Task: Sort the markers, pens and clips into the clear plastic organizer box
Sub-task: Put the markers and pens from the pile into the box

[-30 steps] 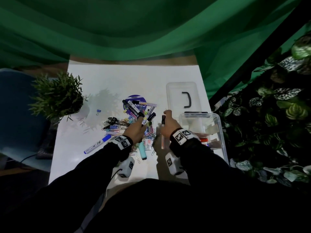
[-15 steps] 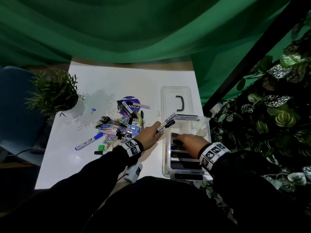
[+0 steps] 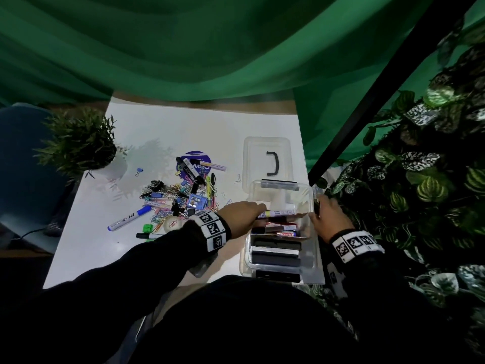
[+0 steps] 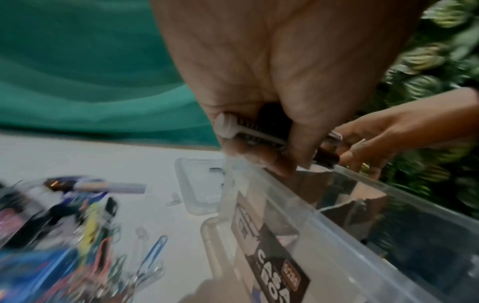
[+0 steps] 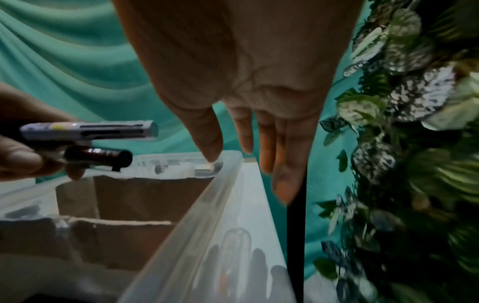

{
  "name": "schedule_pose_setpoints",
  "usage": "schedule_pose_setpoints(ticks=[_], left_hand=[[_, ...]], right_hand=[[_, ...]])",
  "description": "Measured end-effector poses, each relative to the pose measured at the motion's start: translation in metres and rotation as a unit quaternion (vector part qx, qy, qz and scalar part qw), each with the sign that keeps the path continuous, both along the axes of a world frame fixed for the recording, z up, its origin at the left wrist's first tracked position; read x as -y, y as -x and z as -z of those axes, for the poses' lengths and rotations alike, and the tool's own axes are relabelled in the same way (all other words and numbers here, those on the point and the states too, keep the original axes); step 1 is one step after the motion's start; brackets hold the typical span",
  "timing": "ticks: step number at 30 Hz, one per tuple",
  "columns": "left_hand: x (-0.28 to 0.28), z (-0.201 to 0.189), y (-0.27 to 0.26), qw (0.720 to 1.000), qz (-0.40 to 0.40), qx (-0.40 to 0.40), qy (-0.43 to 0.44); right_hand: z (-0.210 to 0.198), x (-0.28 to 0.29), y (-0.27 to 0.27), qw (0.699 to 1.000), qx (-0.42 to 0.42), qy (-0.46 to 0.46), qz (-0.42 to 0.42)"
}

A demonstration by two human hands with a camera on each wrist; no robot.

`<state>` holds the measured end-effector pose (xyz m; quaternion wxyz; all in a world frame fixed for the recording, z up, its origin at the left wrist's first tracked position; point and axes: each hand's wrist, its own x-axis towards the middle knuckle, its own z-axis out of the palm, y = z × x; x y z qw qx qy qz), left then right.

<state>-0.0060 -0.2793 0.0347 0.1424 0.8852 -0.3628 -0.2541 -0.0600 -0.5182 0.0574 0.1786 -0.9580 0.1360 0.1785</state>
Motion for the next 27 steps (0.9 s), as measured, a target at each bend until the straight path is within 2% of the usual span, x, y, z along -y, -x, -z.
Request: schedule_pose_setpoints(ticks=[3,6,9,14,18,20,23,27], left_hand=[[0.022,0.003,0.005,0.998,0.066,0.014,-0.016],[0.048,0.000,0.011,0.994,0.096,0.022,-0.044],[0.064,0.017,0.010,0.990,0.123,0.015,-0.063],[0.065,0.025,0.001,0.995,0.070,-0.023,-0.072],[0.058,0.021,-0.006,0.997,0.058,-0.044,-0.038],[0.048,0.013,-0.014,0.998,0.028,-0.051,0.010],[0.024,-0.001,-0.032,0.992,-0.063,-0.035,0.106],[-0.027,0.000,-0.059,0.967,-0.204,-0.018,0.149]], right_hand=[[0.008,-0.002,0.002,0.992,-0.083,-0.085,0.035],[0.011,-0.006,0.003,0.990,-0.087,-0.102,0.049],[0.012,-0.007,0.003,0.991,-0.085,-0.090,0.041],[0.014,-0.011,0.002,0.992,-0.092,-0.068,0.059],[0.015,-0.017,-0.002,0.991,-0.088,-0.062,0.077],[0.012,-0.023,-0.007,0.995,-0.051,-0.039,0.078],[-0.001,-0.043,-0.020,0.999,0.038,0.017,0.032],[-0.016,-0.096,-0.053,0.994,0.096,-0.021,-0.045]])
